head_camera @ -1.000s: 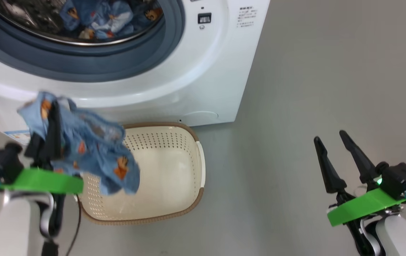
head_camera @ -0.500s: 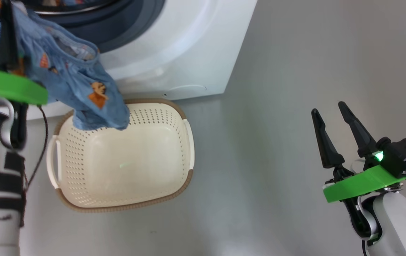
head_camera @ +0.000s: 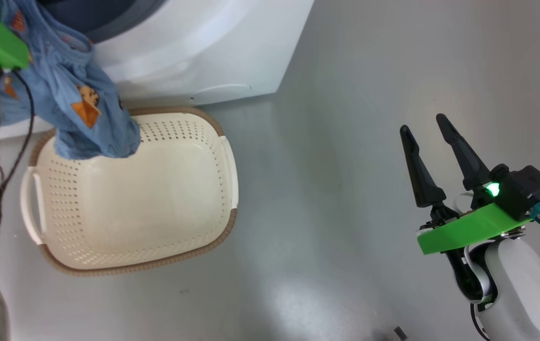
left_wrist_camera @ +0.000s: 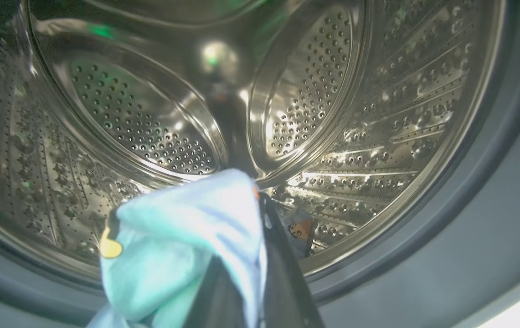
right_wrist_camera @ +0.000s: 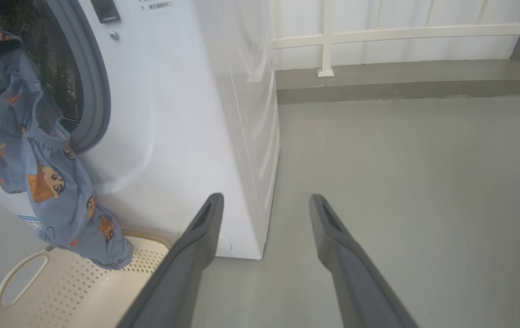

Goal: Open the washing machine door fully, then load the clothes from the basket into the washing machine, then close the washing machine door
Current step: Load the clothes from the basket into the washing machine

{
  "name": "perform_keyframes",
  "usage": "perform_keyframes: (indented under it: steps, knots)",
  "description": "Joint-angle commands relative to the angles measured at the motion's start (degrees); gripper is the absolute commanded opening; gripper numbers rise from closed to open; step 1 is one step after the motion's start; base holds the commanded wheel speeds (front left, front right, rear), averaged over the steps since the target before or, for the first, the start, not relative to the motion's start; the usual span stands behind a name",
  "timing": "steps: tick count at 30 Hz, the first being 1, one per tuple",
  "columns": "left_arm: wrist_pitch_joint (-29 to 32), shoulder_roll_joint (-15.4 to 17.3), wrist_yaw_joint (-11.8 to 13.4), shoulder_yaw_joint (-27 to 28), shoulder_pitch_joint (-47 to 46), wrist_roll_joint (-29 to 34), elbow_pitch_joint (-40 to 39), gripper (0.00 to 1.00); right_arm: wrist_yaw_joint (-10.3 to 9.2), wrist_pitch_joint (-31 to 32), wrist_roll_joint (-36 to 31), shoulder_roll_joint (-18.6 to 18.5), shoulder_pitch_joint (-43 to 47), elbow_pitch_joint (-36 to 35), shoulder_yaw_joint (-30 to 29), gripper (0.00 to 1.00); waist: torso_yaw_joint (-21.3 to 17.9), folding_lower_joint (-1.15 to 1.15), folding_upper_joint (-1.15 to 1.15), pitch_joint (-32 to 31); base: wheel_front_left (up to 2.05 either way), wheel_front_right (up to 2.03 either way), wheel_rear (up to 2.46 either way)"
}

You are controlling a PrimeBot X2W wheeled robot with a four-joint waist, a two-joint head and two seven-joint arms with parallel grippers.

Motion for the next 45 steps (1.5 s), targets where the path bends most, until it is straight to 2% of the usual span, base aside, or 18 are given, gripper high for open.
perform_keyframes:
  steps: [1, 10, 23, 28, 35, 38, 44, 45]
  knots:
    - [-0.29, 3.04, -0.13, 0.52, -1.38, 0.06, -0.51, 0.00, 0.25, -0.46, -0.44, -0.26, 0.15, -1.17, 1.15, 0.96, -1.26, 0.00, 0.00, 1.40, 0.00, 0.00, 0.00]
    - [1.18, 4.84, -0.11, -1.31, -9.36, 0.90, 9.62, 0.00, 0.25, -0.46, -0.73, 0.01, -1.03, -1.28, 2.25, 0.96, -3.57, 0.00, 0.00, 4.83, 0.00, 0.00, 0.00]
    - [2.00, 5.98, 0.99, -3.51, -14.12, 1.80, 13.17, 0.00, 0.25, -0.46, -2.96, 0.52, -2.19, -1.65, 3.10, 0.94, -4.64, 0.00, 0.00, 6.30, 0.00, 0.00, 0.00]
    - [-0.17, 6.78, 1.85, -4.27, -15.20, 2.84, 9.70, 0.00, 0.25, -0.46, -2.84, 0.65, -2.38, -1.75, 3.62, 0.94, -5.29, 0.00, 0.00, 6.38, 0.00, 0.00, 0.00]
    - [-0.35, 8.83, 3.94, -1.97, -12.43, 4.78, -6.44, 0.00, 0.25, -0.46, -2.67, 0.99, -2.55, -2.18, 3.72, 0.94, -6.22, 0.00, 0.00, 7.45, 0.00, 0.00, 0.00]
    - [-0.36, 8.76, 3.93, -1.05, -10.30, 5.06, -6.77, 0.00, 0.25, -0.46, -2.64, 1.17, -2.55, -2.19, 3.86, 0.94, -6.55, 0.00, 0.00, 7.58, 0.00, 0.00, 0.00]
    - [-0.36, 8.25, 3.69, -0.16, -9.23, 4.83, -2.03, 0.00, 0.25, -0.46, -2.57, 1.31, -2.42, -2.05, 3.89, 0.94, -6.71, 0.00, 0.00, 7.53, 0.00, 0.00, 0.00]
    - [-0.36, 8.21, 3.60, -0.33, -9.41, 5.02, -1.03, 0.07, 0.25, -0.46, -2.55, 1.31, -2.41, -2.01, 3.89, 0.93, -6.69, 0.00, 0.00, 7.51, 0.00, 0.00, 0.00]
